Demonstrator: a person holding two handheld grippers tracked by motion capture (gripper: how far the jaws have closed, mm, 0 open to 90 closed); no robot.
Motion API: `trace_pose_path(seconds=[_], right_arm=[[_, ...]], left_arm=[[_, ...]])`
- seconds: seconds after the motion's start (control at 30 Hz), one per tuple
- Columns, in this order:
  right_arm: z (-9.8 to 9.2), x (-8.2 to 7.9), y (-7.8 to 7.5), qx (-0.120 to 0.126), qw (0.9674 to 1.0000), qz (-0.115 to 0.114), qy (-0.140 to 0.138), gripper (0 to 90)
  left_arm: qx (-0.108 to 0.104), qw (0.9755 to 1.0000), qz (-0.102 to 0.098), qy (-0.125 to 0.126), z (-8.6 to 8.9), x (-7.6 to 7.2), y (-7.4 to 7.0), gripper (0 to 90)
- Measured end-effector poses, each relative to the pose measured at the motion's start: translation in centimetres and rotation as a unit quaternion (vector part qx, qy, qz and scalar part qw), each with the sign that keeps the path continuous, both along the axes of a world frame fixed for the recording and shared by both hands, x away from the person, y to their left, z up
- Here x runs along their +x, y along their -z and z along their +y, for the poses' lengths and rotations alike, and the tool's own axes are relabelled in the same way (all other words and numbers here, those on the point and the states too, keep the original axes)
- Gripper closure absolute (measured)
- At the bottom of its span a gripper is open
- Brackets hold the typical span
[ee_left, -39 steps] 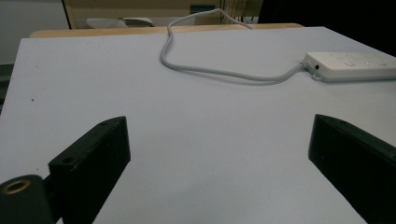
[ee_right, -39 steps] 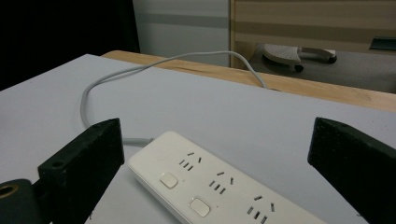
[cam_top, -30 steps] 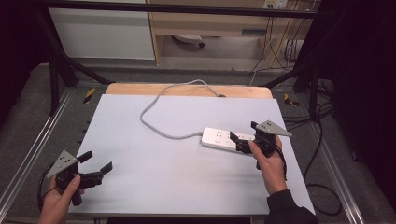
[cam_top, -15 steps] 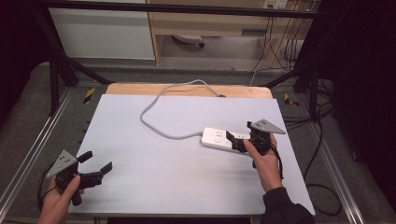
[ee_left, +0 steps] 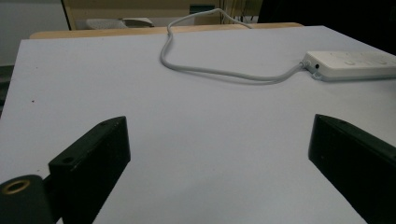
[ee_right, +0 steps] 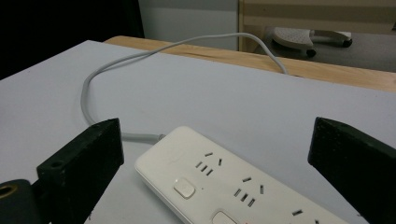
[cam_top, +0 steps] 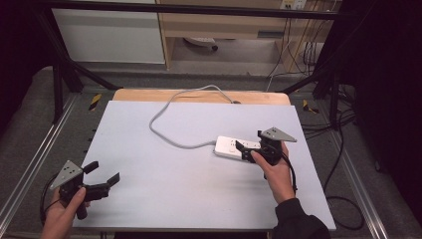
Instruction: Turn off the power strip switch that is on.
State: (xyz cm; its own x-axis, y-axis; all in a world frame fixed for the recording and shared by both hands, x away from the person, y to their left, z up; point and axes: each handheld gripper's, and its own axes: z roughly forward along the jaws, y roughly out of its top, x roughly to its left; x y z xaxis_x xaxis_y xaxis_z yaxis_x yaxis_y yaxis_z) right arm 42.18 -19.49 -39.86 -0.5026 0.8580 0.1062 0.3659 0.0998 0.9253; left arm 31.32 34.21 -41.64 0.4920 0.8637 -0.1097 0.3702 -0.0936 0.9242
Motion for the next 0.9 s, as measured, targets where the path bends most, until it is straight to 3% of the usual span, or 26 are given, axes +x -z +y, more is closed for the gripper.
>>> trace_pose_path(seconds=[0.9], right_arm=[[1.3, 0.4, 1.5, 0.002, 0.9998, 0.021, -0.006, 5.7]], left_arm=[[0.0, 1.0, 0.001, 0.003, 0.0, 0.0, 0.0, 5.6]])
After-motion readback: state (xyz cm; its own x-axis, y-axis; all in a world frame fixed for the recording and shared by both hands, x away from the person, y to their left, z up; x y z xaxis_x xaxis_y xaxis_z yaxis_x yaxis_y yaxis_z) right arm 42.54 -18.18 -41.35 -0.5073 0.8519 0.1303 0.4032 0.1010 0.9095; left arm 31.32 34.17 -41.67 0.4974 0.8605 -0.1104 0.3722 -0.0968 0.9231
